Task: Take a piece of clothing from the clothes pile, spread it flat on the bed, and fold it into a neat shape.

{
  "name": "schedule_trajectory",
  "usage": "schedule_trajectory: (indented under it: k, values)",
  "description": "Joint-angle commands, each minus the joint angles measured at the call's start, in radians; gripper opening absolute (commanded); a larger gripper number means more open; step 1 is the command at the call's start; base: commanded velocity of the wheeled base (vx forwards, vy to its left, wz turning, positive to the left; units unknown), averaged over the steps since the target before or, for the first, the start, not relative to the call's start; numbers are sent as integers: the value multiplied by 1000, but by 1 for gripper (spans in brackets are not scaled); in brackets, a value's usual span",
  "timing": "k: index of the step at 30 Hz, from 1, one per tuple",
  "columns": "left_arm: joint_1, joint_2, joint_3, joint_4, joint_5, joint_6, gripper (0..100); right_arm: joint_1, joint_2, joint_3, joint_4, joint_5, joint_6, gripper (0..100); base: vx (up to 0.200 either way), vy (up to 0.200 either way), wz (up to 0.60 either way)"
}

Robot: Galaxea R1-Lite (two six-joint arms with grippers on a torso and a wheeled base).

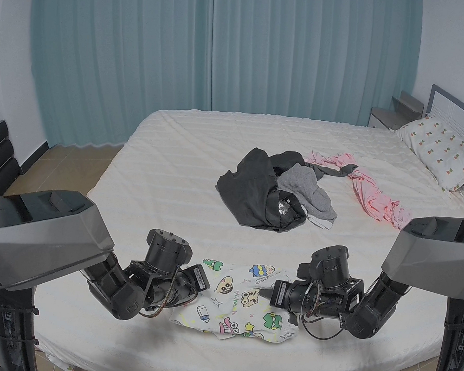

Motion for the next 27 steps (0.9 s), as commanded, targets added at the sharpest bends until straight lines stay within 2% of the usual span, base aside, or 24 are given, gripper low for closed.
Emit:
schedule_trajectory:
  k: [1,17,27]
  values:
    - [-6,-4,-8,-1,0,-1,0,-3,-20,1,0,0,0,0,0,-200,0]
    - [-55,-4,-45,2,2,-4,0,-54,-60,15,9,-3,-5,0,0,-200,0]
    - [-58,2,-59,4,0,-4,0,-77,-66,24,9,-3,-11,0,0,-200,0]
